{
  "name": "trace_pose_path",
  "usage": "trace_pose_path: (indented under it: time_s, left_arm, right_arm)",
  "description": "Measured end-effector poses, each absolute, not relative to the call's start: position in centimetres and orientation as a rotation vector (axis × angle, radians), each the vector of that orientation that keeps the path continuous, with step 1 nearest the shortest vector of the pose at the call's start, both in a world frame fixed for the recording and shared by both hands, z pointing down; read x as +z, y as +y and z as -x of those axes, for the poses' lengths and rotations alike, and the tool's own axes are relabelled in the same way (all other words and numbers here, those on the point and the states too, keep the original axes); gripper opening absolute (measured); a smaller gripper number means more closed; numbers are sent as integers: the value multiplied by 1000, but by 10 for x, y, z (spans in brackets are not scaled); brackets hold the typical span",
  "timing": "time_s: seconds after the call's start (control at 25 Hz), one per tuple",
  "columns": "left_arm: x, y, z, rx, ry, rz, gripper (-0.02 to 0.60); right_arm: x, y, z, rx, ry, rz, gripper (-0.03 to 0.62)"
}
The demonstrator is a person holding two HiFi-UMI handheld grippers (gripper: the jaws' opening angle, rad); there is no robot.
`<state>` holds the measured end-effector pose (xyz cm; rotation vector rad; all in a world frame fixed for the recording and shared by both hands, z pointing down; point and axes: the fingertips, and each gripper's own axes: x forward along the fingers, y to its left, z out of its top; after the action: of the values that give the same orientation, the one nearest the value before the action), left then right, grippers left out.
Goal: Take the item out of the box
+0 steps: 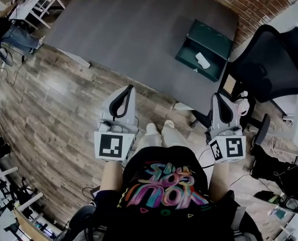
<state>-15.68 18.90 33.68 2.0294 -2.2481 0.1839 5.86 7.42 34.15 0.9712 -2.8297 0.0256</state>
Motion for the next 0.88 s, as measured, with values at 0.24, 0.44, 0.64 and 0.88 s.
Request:
trace_pose_path:
  time_s: [0.24, 0.44, 0.64, 0.88]
  left_arm:
    - [350, 166, 166, 186, -2209, -2033, 2]
    - [349, 123, 178, 182, -2201, -2069, 1]
    - [341, 63, 193, 191, -2186, -2103, 0]
    - [330, -4, 208, 212, -2175, -2143, 2]
  right_arm:
    - [356, 55, -51, 34, -2787, -976, 2]
    - [357, 18, -35, 21, -2790, -985, 2]
    - [355, -32, -19, 23, -2792, -1003, 2]
    - [352, -93, -2, 41, -2801, -1019, 2]
